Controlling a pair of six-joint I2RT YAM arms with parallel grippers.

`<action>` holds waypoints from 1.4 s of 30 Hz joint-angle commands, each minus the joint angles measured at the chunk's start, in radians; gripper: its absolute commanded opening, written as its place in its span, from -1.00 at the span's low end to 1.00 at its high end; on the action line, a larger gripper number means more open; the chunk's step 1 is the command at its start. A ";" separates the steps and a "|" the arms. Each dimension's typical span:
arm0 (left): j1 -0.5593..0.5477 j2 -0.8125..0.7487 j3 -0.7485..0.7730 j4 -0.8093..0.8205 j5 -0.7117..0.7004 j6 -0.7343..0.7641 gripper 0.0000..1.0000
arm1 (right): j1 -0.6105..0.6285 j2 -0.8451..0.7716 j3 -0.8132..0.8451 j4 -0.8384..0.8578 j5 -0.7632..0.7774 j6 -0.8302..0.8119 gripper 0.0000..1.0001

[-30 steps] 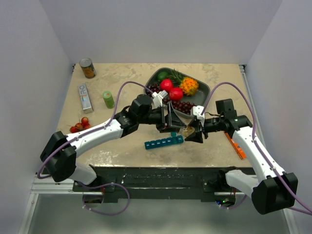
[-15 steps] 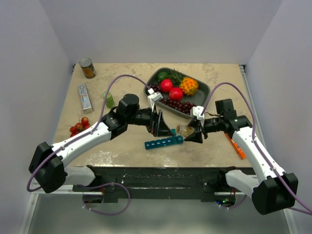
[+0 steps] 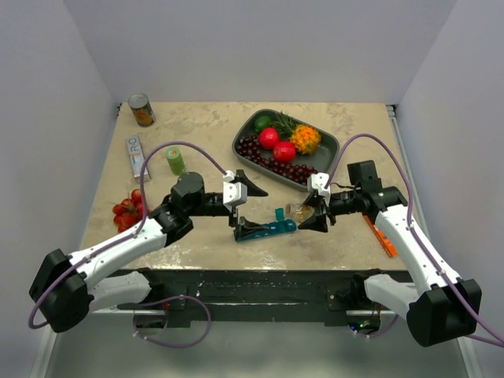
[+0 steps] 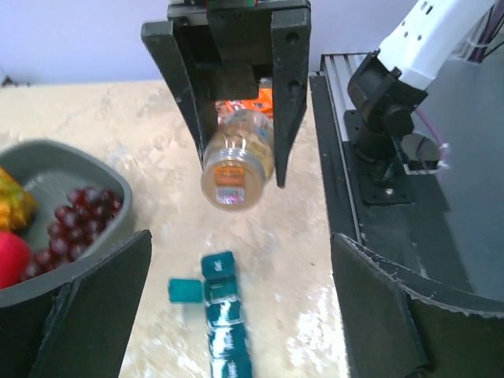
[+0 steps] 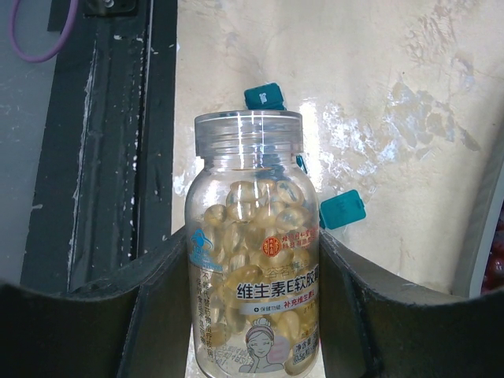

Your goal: Sort the pills into containers

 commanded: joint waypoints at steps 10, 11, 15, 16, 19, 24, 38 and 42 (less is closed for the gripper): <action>-0.146 0.270 0.226 0.056 -0.045 0.305 0.85 | 0.008 -0.001 -0.002 -0.007 -0.050 -0.033 -0.83; -0.148 0.274 0.231 0.053 -0.047 0.296 0.76 | 0.009 0.001 -0.002 -0.007 -0.050 -0.033 -0.83; -0.151 0.286 0.246 -0.002 -0.068 0.284 0.63 | 0.009 -0.001 -0.001 -0.005 -0.050 -0.030 -0.83; -0.151 0.283 0.242 -0.010 -0.082 0.287 0.63 | 0.009 -0.001 -0.001 -0.005 -0.051 -0.031 -0.83; -0.153 0.274 0.231 -0.039 -0.106 0.308 0.63 | 0.013 -0.001 -0.001 -0.005 -0.050 -0.030 -0.83; -0.151 0.272 0.234 -0.078 -0.119 0.318 0.53 | 0.009 0.002 0.001 -0.004 -0.051 -0.026 -0.83; -0.128 0.269 0.277 -0.023 -0.067 -0.117 -1.00 | 0.011 0.001 -0.005 0.033 -0.022 0.021 -0.84; -0.093 0.295 0.341 -0.166 -0.128 -0.384 -1.00 | 0.011 -0.002 -0.011 0.064 -0.005 0.055 -0.84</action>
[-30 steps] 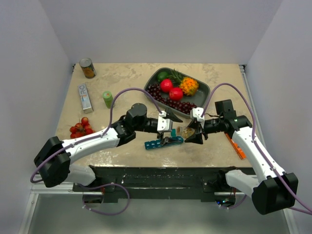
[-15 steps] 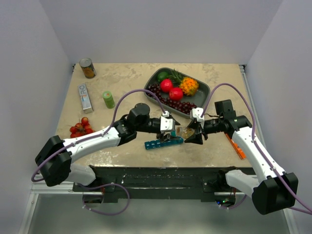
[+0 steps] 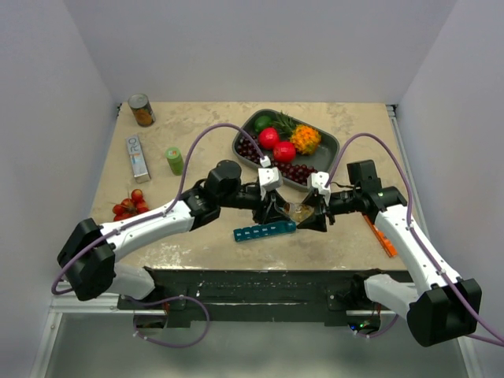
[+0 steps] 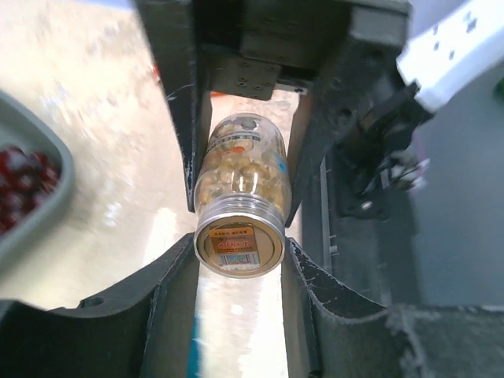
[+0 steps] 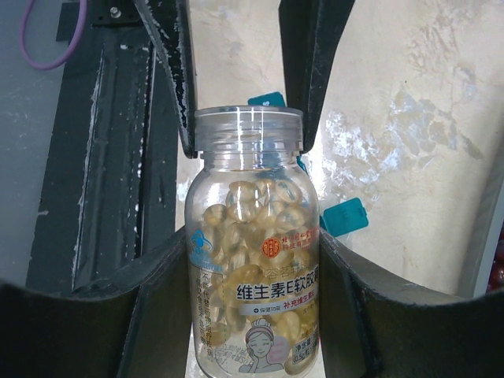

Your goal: Sort the pills into containers

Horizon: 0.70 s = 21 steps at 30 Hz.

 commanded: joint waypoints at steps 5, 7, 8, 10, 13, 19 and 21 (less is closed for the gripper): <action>0.066 0.028 0.104 -0.034 0.068 -0.824 -1.00 | 0.005 0.003 -0.010 0.087 0.033 0.081 -0.85; 0.064 0.038 0.100 -0.017 0.088 -0.963 -1.00 | 0.005 0.003 -0.012 0.097 0.038 0.091 -0.85; 0.064 0.043 0.102 -0.020 0.091 -1.085 -1.00 | 0.004 0.008 -0.012 0.103 0.039 0.100 -0.85; 0.064 0.052 0.111 -0.039 0.081 -1.189 -1.00 | 0.004 0.006 -0.010 0.107 0.053 0.106 -0.85; 0.066 0.045 0.116 -0.065 0.041 -1.338 -1.00 | 0.004 0.003 -0.012 0.116 0.073 0.120 -0.86; 0.064 0.028 0.092 -0.092 0.012 -1.510 -1.00 | 0.004 -0.005 -0.016 0.127 0.087 0.130 -0.86; 0.070 0.026 0.068 -0.022 0.050 -1.577 -1.00 | 0.004 -0.003 -0.016 0.129 0.087 0.132 -0.87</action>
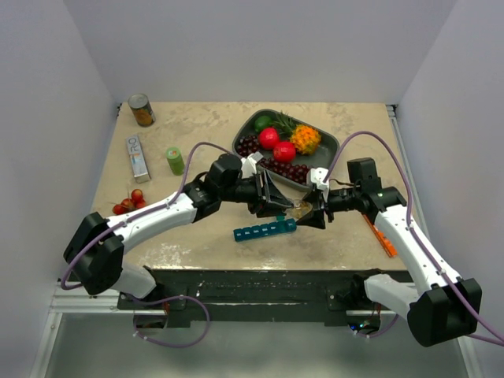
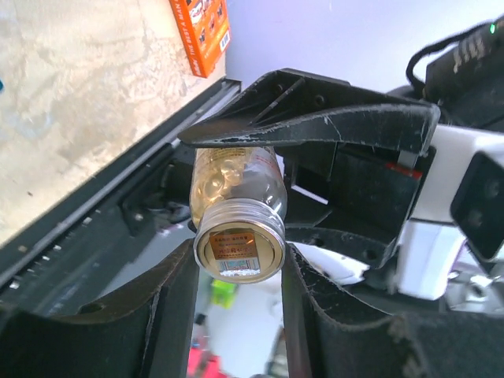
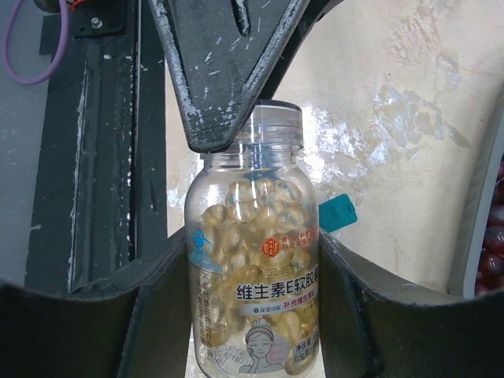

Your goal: Sort the pills into containers

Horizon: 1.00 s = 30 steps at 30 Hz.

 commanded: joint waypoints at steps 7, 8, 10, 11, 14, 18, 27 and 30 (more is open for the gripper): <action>0.020 -0.073 -0.055 0.229 0.120 -0.328 -1.00 | 0.001 -0.009 -0.016 0.038 0.046 0.010 -0.87; 0.026 -0.080 -0.058 0.227 0.123 -0.328 -1.00 | 0.001 -0.007 -0.016 0.037 0.045 0.010 -0.87; 0.040 -0.096 -0.073 0.230 0.123 -0.331 -1.00 | -0.001 -0.007 -0.016 0.035 0.042 0.007 -0.87; 0.043 -0.101 -0.079 0.235 0.123 -0.336 -1.00 | -0.001 -0.010 -0.016 0.034 0.040 0.005 -0.87; 0.049 -0.115 -0.118 0.298 0.133 -0.377 -1.00 | 0.001 -0.010 -0.015 0.031 0.040 0.002 -0.87; 0.049 -0.121 -0.159 0.391 0.150 -0.420 -1.00 | -0.001 -0.010 -0.015 0.029 0.040 -0.002 -0.87; 0.050 -0.060 -0.113 0.446 0.195 -0.344 -1.00 | -0.001 -0.012 -0.016 0.026 0.039 -0.007 -0.87; 0.049 -0.038 -0.107 0.496 0.219 -0.348 -0.71 | 0.001 -0.012 -0.016 0.025 0.040 -0.007 -0.87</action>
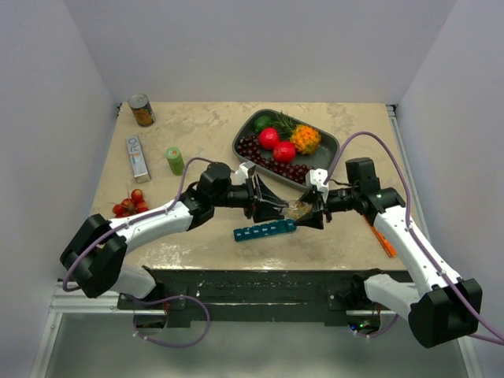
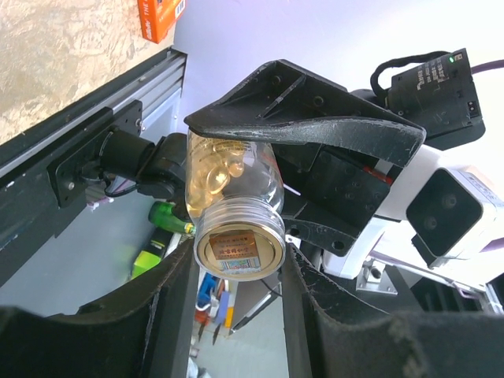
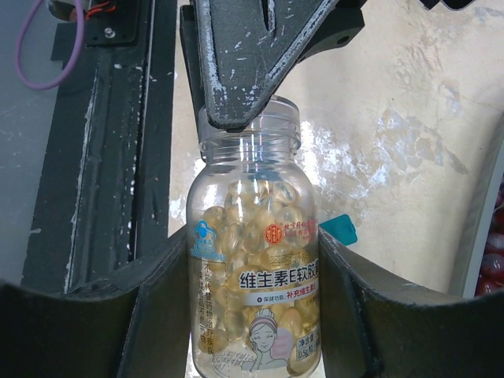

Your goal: Sort the pills into containers

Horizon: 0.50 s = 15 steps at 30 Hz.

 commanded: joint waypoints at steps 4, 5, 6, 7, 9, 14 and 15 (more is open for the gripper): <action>0.005 0.003 0.091 0.198 0.149 0.035 -0.33 | -0.016 -0.008 -0.011 -0.015 0.074 -0.006 -0.87; 0.005 0.006 0.096 0.197 0.153 0.041 -0.28 | -0.016 -0.006 -0.011 -0.015 0.076 -0.006 -0.87; 0.005 0.010 0.096 0.203 0.160 0.043 -0.15 | -0.016 -0.008 -0.011 -0.013 0.074 -0.006 -0.87; 0.005 0.011 0.097 0.204 0.170 0.044 -0.10 | -0.016 -0.008 -0.011 -0.013 0.074 -0.006 -0.87; 0.005 0.019 0.097 0.214 0.178 0.049 0.07 | -0.015 -0.008 -0.011 -0.015 0.074 -0.006 -0.87; 0.005 0.023 0.116 0.177 0.207 0.103 0.28 | -0.016 -0.008 -0.009 -0.016 0.074 -0.006 -0.87; 0.007 0.022 0.120 0.166 0.207 0.115 0.31 | -0.016 -0.008 -0.011 -0.016 0.073 -0.006 -0.87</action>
